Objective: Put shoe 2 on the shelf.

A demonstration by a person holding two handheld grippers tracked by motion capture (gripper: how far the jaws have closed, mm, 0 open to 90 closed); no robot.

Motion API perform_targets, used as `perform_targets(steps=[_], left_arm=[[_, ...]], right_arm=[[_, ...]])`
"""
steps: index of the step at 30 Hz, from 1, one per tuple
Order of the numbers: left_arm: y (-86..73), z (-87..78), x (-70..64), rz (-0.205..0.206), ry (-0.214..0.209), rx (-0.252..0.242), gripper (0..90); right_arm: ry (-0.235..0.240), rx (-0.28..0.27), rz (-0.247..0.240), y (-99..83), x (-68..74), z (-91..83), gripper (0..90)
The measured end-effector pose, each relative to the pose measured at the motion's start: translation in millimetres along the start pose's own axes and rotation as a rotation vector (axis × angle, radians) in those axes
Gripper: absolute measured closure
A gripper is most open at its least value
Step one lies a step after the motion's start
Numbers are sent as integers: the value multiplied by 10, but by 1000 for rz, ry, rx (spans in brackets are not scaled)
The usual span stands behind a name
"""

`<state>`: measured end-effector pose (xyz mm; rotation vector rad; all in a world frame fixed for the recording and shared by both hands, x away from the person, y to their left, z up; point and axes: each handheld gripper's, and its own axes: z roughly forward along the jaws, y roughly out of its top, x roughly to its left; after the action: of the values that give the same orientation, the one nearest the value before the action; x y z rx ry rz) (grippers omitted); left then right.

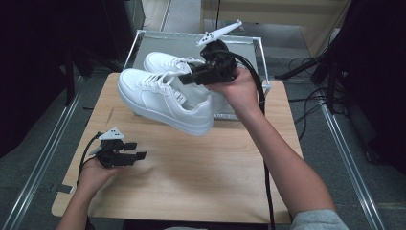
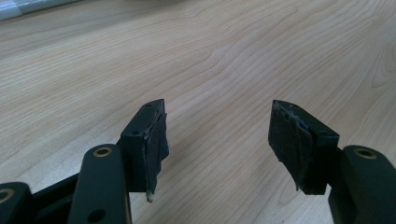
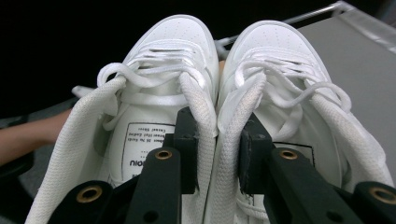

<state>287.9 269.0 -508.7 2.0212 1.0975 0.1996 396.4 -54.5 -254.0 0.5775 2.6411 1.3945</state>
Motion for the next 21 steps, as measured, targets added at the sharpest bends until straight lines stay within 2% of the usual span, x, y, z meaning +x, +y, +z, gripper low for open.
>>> perform_targets(steps=[8,13,16,21], left_arm=[[8,3,-28,19,-13,-9,378],[19,-1,-36,29,-26,-20,378],[18,-5,-49,28,-23,-21,378],[19,-12,-33,21,-23,-25,378]], right_arm=[[-128,26,65,265,-275,186,740],[-206,8,114,338,-435,255,740],[-243,1,159,378,-546,296,741],[-321,13,198,464,-696,404,742]])
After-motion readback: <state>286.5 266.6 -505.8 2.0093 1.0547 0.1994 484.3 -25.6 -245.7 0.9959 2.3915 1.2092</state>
